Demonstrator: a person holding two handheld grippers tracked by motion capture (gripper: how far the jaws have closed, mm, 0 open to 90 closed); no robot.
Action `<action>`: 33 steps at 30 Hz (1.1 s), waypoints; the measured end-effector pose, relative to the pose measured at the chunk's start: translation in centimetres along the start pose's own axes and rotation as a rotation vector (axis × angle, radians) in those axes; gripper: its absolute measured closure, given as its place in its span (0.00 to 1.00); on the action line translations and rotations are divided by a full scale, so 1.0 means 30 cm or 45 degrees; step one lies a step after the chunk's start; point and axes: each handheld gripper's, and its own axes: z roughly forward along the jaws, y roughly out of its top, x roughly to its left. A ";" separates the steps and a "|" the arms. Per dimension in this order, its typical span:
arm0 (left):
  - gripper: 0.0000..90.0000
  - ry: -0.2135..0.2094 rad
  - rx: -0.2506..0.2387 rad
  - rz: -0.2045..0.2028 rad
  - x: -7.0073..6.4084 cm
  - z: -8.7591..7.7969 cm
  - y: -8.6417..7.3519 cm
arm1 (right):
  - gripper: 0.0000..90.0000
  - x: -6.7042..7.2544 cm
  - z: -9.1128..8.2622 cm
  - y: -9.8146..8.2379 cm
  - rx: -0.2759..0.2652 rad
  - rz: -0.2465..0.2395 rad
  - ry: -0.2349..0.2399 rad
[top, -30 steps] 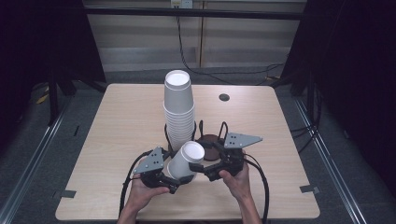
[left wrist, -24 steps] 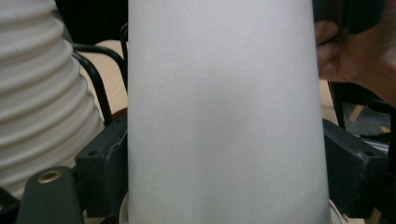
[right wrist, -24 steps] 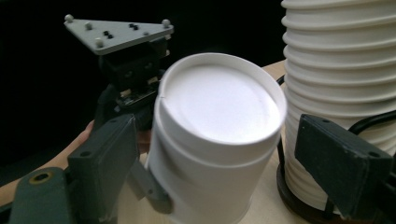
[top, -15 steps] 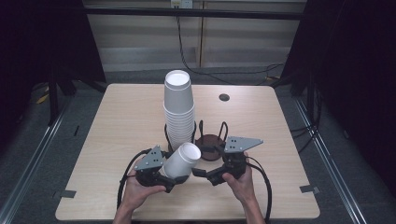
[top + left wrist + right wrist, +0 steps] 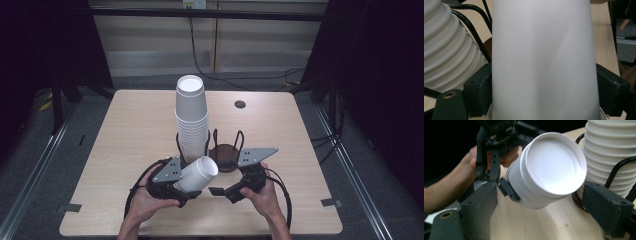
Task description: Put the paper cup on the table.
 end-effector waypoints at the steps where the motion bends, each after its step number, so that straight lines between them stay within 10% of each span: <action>1: 0.18 -0.002 0.017 0.021 0.001 -0.001 0.003 | 0.15 -0.001 0.000 0.000 0.019 0.001 -0.004; 33: 0.18 -0.051 0.299 0.191 -0.022 0.042 0.031 | 0.16 -0.006 0.068 0.042 0.497 -0.136 0.011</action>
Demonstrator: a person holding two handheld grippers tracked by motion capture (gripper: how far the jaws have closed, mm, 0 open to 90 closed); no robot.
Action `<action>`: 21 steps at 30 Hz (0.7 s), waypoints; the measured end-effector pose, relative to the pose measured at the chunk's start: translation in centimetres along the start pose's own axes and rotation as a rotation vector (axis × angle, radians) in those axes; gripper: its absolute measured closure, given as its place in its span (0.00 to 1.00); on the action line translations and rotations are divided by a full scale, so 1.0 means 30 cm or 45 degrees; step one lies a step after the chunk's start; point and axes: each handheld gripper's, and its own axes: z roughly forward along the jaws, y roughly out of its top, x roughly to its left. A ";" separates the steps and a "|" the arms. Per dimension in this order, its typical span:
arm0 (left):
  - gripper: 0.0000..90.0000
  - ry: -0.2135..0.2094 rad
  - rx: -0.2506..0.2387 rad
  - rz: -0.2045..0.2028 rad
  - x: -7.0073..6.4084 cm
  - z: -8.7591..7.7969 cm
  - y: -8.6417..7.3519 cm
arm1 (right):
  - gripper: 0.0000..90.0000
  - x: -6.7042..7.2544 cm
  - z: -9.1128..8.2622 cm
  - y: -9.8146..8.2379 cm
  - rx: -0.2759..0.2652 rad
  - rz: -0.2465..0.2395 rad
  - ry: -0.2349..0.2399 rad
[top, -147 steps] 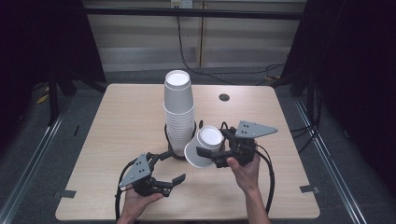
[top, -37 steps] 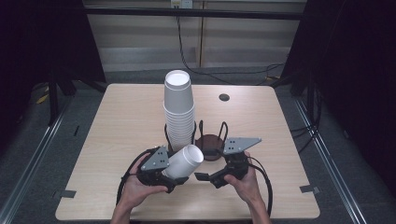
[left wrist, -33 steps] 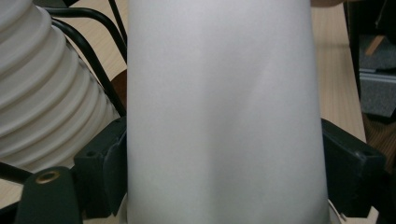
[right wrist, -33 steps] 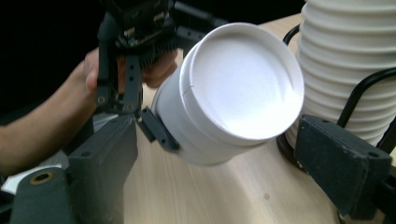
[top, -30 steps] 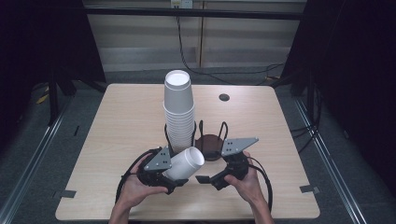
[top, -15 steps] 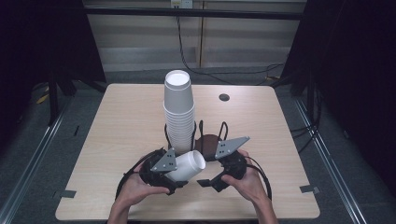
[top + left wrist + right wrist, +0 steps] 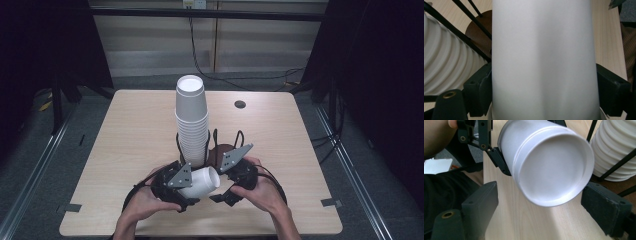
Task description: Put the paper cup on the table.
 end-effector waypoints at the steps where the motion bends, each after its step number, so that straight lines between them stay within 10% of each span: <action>1: 0.18 -0.005 0.010 0.006 -0.001 0.002 0.003 | 0.16 -0.001 -0.002 0.000 0.007 0.002 -0.001; 21: 0.18 -0.061 0.106 0.082 -0.026 0.042 0.035 | 0.16 -0.021 0.039 -0.004 0.161 0.009 0.044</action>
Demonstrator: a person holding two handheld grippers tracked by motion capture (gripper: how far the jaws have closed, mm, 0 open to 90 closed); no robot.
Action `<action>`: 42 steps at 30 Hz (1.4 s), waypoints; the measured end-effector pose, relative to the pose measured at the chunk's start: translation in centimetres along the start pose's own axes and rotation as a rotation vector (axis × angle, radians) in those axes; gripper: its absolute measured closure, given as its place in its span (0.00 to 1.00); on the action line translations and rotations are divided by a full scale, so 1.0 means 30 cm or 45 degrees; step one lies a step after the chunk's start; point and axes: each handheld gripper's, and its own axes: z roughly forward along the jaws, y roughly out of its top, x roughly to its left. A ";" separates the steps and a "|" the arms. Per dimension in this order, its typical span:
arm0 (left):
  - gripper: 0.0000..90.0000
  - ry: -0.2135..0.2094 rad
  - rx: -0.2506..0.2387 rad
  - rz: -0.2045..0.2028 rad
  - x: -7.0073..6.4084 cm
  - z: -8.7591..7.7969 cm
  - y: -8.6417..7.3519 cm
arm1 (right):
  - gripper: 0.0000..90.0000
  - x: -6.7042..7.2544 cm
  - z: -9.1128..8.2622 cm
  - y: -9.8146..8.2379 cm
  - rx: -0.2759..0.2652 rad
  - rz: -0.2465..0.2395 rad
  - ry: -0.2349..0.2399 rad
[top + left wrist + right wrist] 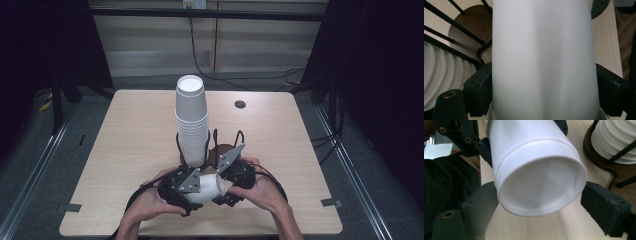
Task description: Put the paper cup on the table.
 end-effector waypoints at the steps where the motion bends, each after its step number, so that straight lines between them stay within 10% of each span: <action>1: 0.18 -0.009 0.008 -0.004 -0.001 0.002 0.000 | 0.16 0.000 0.001 0.002 0.001 -0.009 -0.004; 23: 0.18 -0.046 0.029 0.063 -0.009 0.021 0.020 | 0.22 0.002 0.037 0.017 0.033 0.021 0.122; 24: 0.18 -0.058 -0.019 0.000 -0.023 0.028 0.018 | 0.23 0.003 0.038 0.016 0.032 0.023 0.123; 42: 0.15 -0.060 -0.070 -0.012 -0.006 0.026 0.005 | 0.24 0.000 0.025 0.020 0.028 0.046 0.109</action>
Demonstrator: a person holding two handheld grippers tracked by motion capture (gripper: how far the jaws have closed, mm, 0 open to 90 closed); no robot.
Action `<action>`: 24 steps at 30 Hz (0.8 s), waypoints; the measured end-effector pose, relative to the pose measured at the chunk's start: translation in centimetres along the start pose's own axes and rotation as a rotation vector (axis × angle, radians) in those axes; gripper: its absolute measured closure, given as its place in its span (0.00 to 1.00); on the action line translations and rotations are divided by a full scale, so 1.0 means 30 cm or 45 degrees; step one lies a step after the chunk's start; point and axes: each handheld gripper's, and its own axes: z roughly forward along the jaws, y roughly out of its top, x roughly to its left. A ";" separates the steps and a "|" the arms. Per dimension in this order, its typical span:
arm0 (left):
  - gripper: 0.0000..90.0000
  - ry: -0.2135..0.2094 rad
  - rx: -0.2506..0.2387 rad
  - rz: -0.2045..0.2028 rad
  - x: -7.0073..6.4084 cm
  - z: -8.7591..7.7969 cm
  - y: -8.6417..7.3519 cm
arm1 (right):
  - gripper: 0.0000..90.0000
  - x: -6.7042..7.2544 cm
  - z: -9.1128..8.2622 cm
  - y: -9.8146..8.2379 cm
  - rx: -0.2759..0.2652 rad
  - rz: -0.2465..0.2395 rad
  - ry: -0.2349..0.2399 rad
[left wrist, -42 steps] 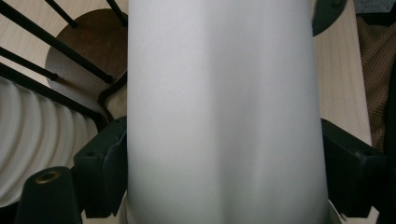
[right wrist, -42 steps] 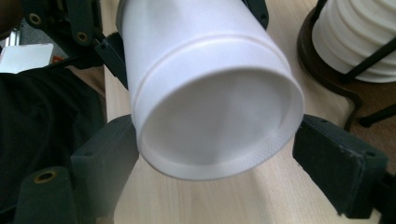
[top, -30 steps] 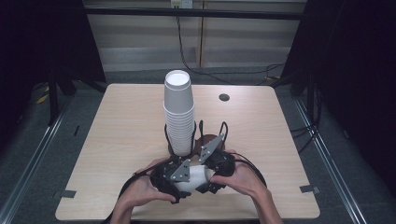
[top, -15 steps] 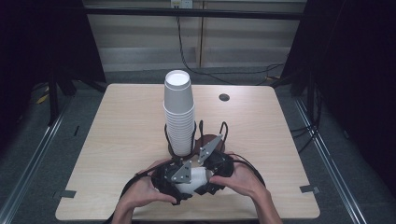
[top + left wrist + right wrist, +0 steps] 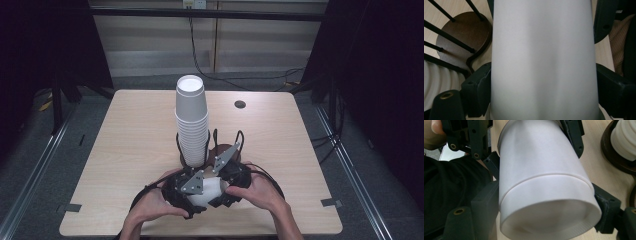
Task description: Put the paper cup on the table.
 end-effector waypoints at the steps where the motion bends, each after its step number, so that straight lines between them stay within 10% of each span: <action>1: 0.15 -0.001 0.001 -0.003 0.001 -0.001 0.000 | 0.24 0.002 0.000 0.000 0.001 0.008 0.003; 24: 0.15 0.042 -0.126 0.010 0.009 -0.050 -0.012 | 0.25 0.002 -0.008 -0.005 0.002 0.008 -0.020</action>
